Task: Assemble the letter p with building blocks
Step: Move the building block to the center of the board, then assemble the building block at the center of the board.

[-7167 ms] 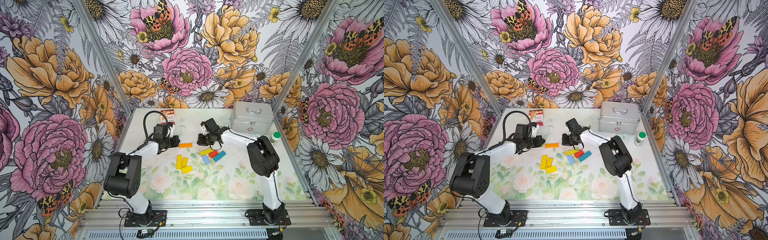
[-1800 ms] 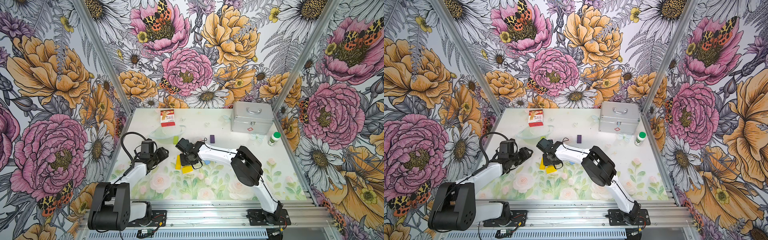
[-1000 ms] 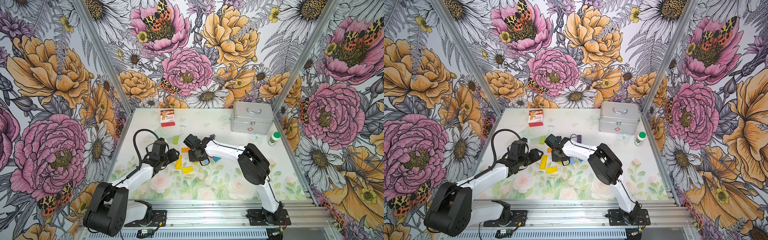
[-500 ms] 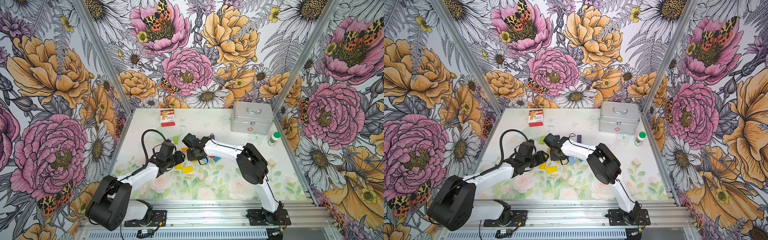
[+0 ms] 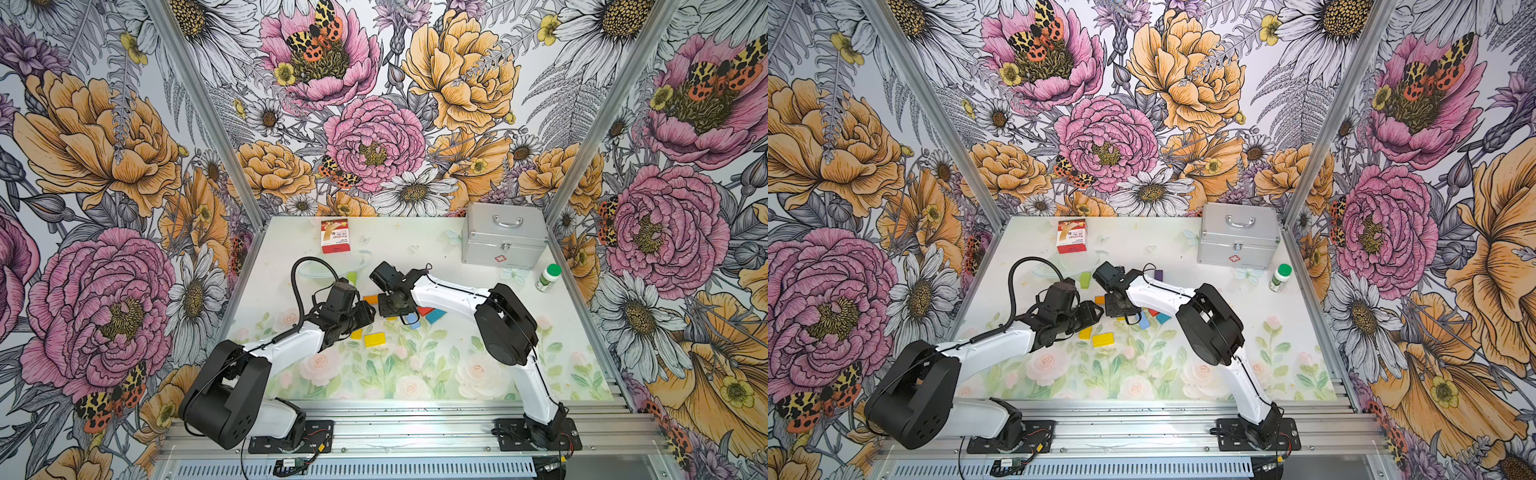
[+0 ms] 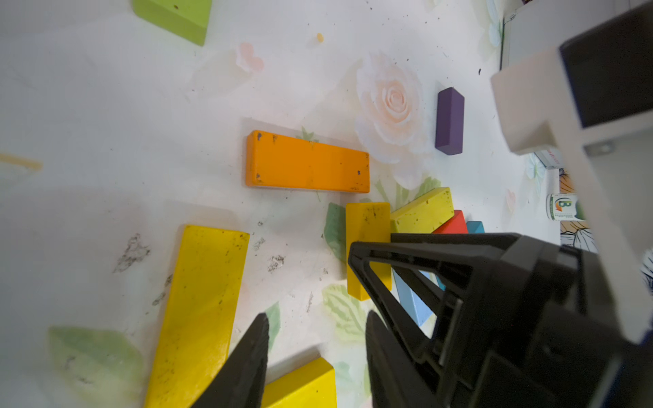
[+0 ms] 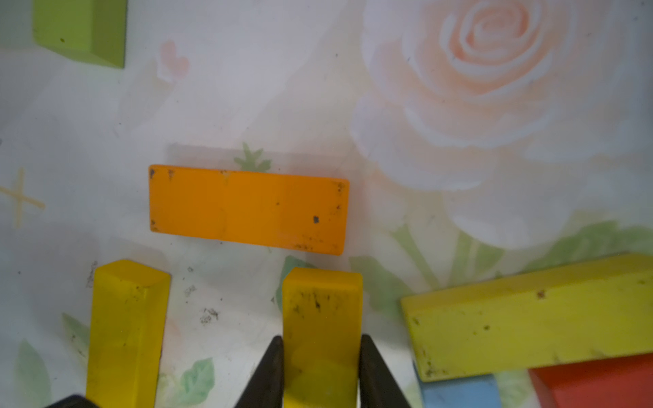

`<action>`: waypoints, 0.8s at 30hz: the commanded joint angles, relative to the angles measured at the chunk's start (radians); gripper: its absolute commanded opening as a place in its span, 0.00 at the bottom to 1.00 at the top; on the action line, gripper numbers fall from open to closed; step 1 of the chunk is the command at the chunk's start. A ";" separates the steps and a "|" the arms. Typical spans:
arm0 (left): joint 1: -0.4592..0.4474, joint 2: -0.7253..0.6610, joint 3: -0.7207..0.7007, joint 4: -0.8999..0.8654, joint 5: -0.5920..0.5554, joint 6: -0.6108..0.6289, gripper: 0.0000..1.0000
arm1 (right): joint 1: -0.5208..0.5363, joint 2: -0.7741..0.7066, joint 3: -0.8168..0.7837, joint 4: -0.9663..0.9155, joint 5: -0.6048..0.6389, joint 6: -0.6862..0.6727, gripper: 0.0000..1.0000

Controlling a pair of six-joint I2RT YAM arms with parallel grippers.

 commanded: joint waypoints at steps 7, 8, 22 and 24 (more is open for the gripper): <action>-0.017 0.003 0.031 0.025 -0.047 -0.020 0.46 | -0.004 -0.040 -0.006 0.026 -0.033 -0.023 0.53; -0.017 0.002 0.031 0.025 -0.050 -0.022 0.46 | -0.006 -0.049 -0.011 0.026 -0.031 -0.024 0.53; -0.114 0.083 0.050 0.072 -0.102 -0.095 0.15 | -0.105 -0.148 -0.147 0.104 -0.114 -0.105 0.01; -0.125 0.121 0.063 0.082 -0.107 -0.105 0.09 | -0.112 -0.147 -0.160 0.127 -0.151 -0.124 0.00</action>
